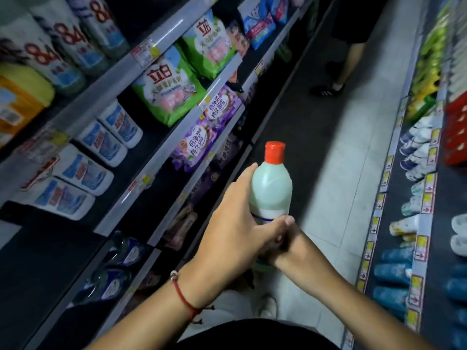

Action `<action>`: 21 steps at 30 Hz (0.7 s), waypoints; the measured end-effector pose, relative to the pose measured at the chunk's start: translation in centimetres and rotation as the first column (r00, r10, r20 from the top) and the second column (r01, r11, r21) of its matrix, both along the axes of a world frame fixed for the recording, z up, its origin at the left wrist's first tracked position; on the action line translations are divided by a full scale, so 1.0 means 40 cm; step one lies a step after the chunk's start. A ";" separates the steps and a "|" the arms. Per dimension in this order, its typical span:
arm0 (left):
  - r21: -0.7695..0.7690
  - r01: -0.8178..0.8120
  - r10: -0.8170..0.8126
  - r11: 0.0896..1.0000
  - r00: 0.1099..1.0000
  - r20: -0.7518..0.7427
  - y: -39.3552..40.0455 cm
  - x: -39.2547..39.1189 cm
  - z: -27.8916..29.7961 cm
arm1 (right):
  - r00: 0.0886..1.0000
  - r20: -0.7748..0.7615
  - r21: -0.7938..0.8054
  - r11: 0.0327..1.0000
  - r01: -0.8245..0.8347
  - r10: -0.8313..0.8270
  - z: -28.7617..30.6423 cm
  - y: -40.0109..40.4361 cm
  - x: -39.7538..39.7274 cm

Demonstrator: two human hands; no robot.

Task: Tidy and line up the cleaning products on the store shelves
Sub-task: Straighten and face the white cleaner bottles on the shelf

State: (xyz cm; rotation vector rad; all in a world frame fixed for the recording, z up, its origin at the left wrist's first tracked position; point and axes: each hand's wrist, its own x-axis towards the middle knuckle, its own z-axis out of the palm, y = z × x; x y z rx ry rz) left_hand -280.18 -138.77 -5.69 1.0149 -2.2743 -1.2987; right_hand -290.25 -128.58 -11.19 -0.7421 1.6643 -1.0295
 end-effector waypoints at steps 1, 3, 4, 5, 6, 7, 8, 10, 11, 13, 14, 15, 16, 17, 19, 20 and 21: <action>0.055 0.003 0.000 0.998 0.999 -0.049 -0.026 -0.009 0.002 | 0.998 -0.057 0.018 1.000 0.007 -0.006 0.010 -0.017 -0.017; 0.145 -0.007 0.025 0.989 0.992 -0.124 -0.080 -0.024 0.005 | 0.988 -0.139 0.034 0.997 0.067 -0.062 0.024 -0.064 -0.049; 0.177 -0.016 0.043 0.984 0.988 -0.149 -0.110 -0.030 0.003 | 0.982 -0.172 0.020 0.996 0.089 -0.084 0.031 -0.090 -0.065; 0.203 -0.026 0.061 0.979 0.984 -0.168 -0.142 -0.035 -0.001 | 0.972 -0.216 0.011 0.996 0.092 -0.087 0.040 -0.119 -0.077; 0.225 -0.036 0.079 0.974 0.980 -0.184 -0.176 -0.041 -0.007 | 0.967 -0.242 0.009 0.996 0.085 -0.080 0.049 -0.151 -0.088; 0.247 -0.046 0.097 0.968 0.976 -0.196 -0.211 -0.046 -0.010 | 0.964 -0.256 0.008 0.997 0.073 -0.069 0.062 -0.185 -0.097; 0.269 -0.055 0.113 0.962 0.972 -0.207 -0.248 -0.051 -0.010 | 0.965 -0.256 0.003 0.998 0.066 -0.063 0.071 -0.221 -0.108; 0.293 -0.067 0.136 0.954 0.966 -0.221 -0.323 -0.060 -0.007 | 0.966 -0.254 0.006 0.999 0.050 -0.047 0.087 -0.298 -0.126; 0.297 -0.073 0.143 0.952 0.964 -0.223 -0.359 -0.062 -0.003 | 0.968 -0.250 0.008 0.999 0.036 -0.033 0.096 -0.336 -0.132; 0.294 -0.079 0.153 0.952 0.959 -0.240 -0.433 -0.067 0.008 | 0.970 -0.242 -0.008 1.000 0.023 -0.025 0.116 -0.411 -0.141; 0.284 -0.080 0.154 0.955 0.956 -0.250 -0.468 -0.070 0.012 | 0.969 -0.247 -0.026 0.999 0.023 -0.029 0.121 -0.446 -0.146; 0.269 -0.082 0.153 0.960 0.955 -0.252 -0.499 -0.072 0.018 | 0.966 -0.258 -0.042 0.999 0.019 -0.029 0.123 -0.478 -0.151; 0.248 -0.089 0.153 0.965 0.956 -0.250 -0.526 -0.072 0.025 | 0.965 -0.261 -0.052 0.999 0.009 -0.023 0.128 -0.506 -0.155; 0.226 -0.094 0.151 0.970 0.957 -0.249 -0.548 -0.070 0.034 | 0.967 -0.255 -0.057 0.998 -0.003 -0.011 0.136 -0.533 -0.157; 0.166 -0.110 0.148 0.980 0.959 -0.240 -0.588 -0.065 0.055 | 0.972 -0.234 -0.072 0.997 -0.036 0.018 0.151 -0.586 -0.166; 0.122 -0.128 0.153 0.984 0.962 -0.228 -0.604 -0.061 0.066 | 0.973 -0.229 -0.081 0.995 -0.059 0.039 0.159 -0.611 -0.173; 0.072 -0.150 0.163 0.986 0.963 -0.217 -0.620 -0.058 0.076 | 0.972 -0.227 -0.088 0.992 -0.085 0.063 0.167 -0.636 -0.178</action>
